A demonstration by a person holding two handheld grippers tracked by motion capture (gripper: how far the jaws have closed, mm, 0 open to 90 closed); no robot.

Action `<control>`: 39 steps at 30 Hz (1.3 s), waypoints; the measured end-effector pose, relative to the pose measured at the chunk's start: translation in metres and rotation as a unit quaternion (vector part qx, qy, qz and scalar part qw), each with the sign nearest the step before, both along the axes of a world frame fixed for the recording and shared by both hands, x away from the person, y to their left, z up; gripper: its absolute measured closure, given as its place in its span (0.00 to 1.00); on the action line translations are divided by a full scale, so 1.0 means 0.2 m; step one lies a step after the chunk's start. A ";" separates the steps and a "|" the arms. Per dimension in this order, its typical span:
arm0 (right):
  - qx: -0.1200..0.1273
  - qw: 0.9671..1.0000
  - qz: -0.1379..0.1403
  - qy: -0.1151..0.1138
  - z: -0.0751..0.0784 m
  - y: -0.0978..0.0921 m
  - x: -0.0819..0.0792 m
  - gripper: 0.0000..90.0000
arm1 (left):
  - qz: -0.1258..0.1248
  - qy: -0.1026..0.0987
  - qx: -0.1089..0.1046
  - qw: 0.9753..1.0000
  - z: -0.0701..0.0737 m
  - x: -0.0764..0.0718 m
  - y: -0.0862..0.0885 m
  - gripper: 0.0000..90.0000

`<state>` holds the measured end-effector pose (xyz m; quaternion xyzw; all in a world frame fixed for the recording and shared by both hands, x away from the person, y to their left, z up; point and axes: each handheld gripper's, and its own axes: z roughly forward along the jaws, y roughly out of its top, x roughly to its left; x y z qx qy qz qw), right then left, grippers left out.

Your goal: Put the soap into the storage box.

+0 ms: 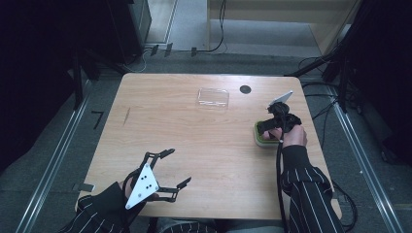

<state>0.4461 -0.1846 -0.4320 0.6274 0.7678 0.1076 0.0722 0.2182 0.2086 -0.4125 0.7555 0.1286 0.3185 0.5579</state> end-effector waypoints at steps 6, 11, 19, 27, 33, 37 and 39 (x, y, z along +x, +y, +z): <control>0.002 1.000 0.013 -0.005 0.04 0.00 -0.06 0.00 | -0.002 0.000 0.000 1.000 0.00 0.00 0.00 0.15; 0.001 1.000 0.023 -0.007 0.08 0.00 -0.11 0.00 | -0.001 -0.001 0.000 1.000 0.00 0.00 0.00 0.15; 0.000 0.999 0.040 -0.008 0.13 0.01 -0.24 0.00 | -0.004 -0.001 0.001 1.000 0.00 0.00 0.00 0.15; -0.002 0.998 0.063 -0.012 0.17 0.02 -0.36 0.00 | -0.004 -0.001 0.000 1.000 0.00 0.00 -0.01 0.15; -0.007 0.996 0.085 -0.015 0.18 0.03 -0.46 0.00 | -0.004 0.000 0.001 1.000 0.00 0.00 -0.01 0.15; -0.009 0.995 0.099 -0.016 0.18 0.05 -0.53 0.01 | -0.004 0.000 0.001 1.000 0.00 0.00 -0.01 0.15; -0.013 0.994 0.103 -0.015 0.17 0.06 -0.56 0.01 | -0.003 0.000 0.002 1.000 0.00 0.00 -0.01 0.15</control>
